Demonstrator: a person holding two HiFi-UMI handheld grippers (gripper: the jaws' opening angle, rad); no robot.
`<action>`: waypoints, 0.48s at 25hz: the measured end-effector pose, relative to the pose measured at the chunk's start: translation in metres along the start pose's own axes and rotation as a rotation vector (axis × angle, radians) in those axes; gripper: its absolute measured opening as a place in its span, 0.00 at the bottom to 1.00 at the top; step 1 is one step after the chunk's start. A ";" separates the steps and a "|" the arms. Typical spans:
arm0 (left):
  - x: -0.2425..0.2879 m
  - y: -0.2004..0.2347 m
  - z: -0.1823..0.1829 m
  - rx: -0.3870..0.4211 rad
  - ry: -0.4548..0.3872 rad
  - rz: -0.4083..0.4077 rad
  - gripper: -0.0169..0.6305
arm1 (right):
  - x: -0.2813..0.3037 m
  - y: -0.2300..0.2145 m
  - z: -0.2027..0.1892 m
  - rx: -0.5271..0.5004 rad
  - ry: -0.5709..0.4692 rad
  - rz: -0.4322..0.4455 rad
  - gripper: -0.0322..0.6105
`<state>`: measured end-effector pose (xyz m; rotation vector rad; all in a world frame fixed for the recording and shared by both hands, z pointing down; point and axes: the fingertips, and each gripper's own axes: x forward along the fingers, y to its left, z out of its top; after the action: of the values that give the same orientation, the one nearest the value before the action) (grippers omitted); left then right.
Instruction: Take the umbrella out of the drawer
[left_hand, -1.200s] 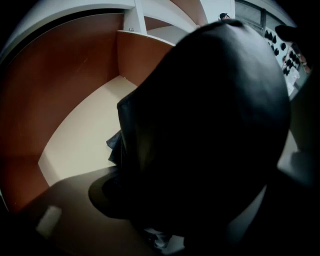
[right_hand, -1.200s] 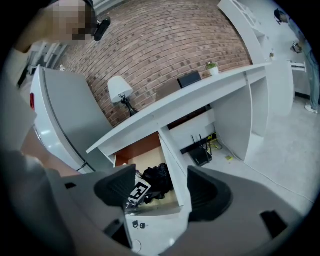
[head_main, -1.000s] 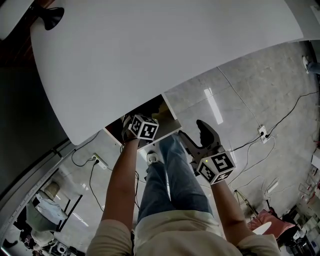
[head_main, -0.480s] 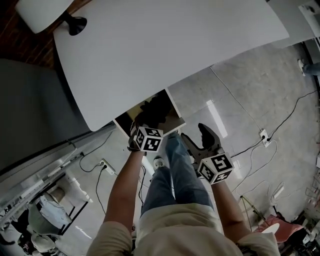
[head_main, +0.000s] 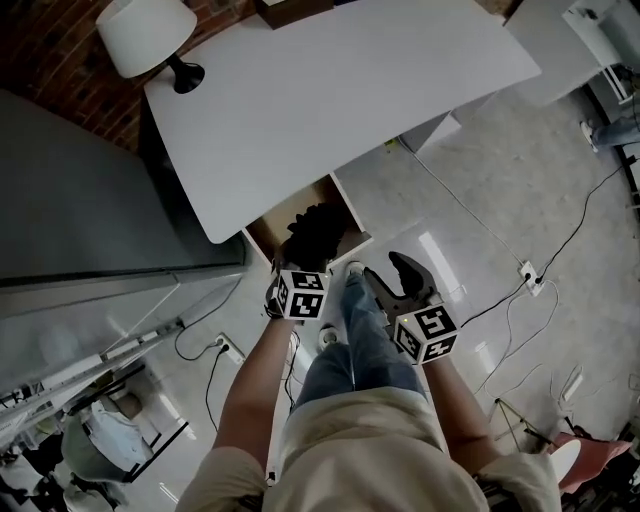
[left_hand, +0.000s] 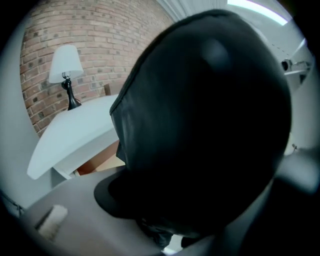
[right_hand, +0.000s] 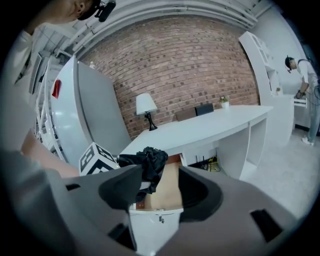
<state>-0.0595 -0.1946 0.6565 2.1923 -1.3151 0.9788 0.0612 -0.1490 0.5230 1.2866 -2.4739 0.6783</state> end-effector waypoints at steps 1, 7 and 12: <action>-0.010 -0.004 0.001 0.005 -0.012 -0.003 0.41 | -0.006 0.004 0.000 -0.010 -0.004 -0.006 0.39; -0.070 -0.029 -0.004 -0.029 -0.072 -0.018 0.41 | -0.043 0.033 -0.006 -0.071 -0.006 -0.034 0.15; -0.118 -0.042 -0.005 -0.078 -0.136 -0.013 0.41 | -0.070 0.059 -0.001 -0.132 -0.025 -0.044 0.05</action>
<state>-0.0612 -0.1012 0.5731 2.2386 -1.3733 0.7714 0.0529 -0.0706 0.4761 1.3034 -2.4567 0.4823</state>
